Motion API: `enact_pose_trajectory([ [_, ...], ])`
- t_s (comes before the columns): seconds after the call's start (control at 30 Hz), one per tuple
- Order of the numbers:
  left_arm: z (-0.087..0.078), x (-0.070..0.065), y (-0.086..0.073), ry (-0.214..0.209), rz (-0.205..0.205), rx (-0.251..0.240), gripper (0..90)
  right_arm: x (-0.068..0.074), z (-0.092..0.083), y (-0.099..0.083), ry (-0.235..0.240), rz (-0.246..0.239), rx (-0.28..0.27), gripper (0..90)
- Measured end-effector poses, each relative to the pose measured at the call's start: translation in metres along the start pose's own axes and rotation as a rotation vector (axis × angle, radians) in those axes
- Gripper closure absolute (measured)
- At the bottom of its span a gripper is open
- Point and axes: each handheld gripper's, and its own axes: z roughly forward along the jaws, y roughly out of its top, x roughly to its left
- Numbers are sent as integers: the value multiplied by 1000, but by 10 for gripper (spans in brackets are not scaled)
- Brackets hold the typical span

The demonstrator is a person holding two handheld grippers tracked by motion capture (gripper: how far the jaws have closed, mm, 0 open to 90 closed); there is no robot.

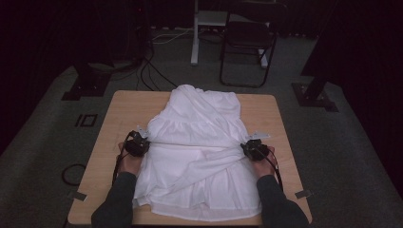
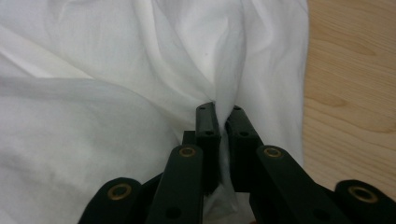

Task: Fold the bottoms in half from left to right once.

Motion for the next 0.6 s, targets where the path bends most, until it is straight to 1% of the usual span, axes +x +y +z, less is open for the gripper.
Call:
enact_pose_trajectory([
  [0.03,0,0,0,0,0,0,781,-2,2,1,-1,6,10,842],
  [0.07,-2,-3,0,-23,-4,-13,716,-4,1,1,-1,11,12,788],
  [0.1,-4,-4,0,-42,-4,-22,650,-5,-1,1,-4,15,11,704],
  [0.13,-8,-5,0,-59,-5,-34,595,-6,-4,1,-5,27,5,644],
  [0.17,-8,-5,0,-59,-5,-34,561,-6,-4,1,-5,27,5,644],
  [0.2,-17,-8,0,-69,-2,-63,535,-5,-16,3,-15,36,-25,549],
  [0.23,-17,-8,0,-69,-2,-63,515,-5,-16,3,-15,36,-25,549],
  [0.27,-28,-12,0,-83,-8,-97,501,1,-30,8,-9,20,-79,508],
  [0.3,-28,-12,0,-83,-8,-97,490,1,-30,8,-9,20,-79,508],
  [0.33,-40,-17,-2,-93,7,-121,479,11,-42,12,21,-3,-129,490],
  [0.37,-40,-17,-2,-93,7,-121,473,11,-42,12,21,-3,-129,490],
  [0.4,-50,-21,-5,-114,21,-136,468,24,-50,16,58,-38,-150,475],
  [0.43,-54,-24,-6,-128,31,-140,469,31,-52,16,76,-55,-160,466],
  [0.47,-59,-26,-8,-134,42,-150,469,38,-54,17,102,-66,-166,457],
  [0.5,-59,-26,-8,-134,42,-150,468,38,-54,17,102,-66,-166,457],
  [0.53,-67,-31,-11,-146,65,-154,466,50,-56,17,152,-83,-177,438],
  [0.57,-67,-31,-11,-146,65,-154,463,50,-56,17,152,-83,-177,438],
  [0.6,-71,-33,-12,-143,73,-160,463,62,-55,16,201,-104,-178,412],
])
